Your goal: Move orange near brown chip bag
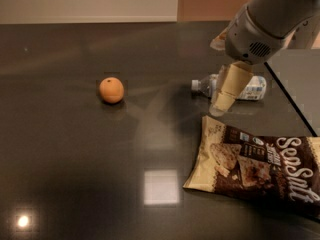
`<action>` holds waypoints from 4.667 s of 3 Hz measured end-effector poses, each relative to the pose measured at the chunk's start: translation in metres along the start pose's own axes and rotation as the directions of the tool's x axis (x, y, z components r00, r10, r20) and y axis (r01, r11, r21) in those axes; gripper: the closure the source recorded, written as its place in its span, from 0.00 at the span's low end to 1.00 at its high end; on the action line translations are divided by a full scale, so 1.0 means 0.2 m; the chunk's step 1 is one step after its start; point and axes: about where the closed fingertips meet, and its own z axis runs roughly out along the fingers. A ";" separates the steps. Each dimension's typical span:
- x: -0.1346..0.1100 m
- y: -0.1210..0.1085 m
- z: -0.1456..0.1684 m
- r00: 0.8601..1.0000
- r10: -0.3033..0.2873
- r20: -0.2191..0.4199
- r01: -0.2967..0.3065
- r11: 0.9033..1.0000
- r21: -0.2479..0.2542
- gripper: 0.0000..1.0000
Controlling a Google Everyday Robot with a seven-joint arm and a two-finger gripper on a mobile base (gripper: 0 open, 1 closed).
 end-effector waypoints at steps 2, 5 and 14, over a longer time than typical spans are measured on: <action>-0.33 -0.26 0.37 0.990 0.005 0.144 -0.006 1.000 0.010 0.00; -0.68 -0.23 0.81 0.981 -0.045 0.188 0.073 0.987 -0.144 0.00; -0.79 -0.07 0.73 0.962 -0.130 0.240 0.186 0.956 -0.227 1.00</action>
Offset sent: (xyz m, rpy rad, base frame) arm 0.1189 0.1189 -0.0503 0.2171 -0.0426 0.0177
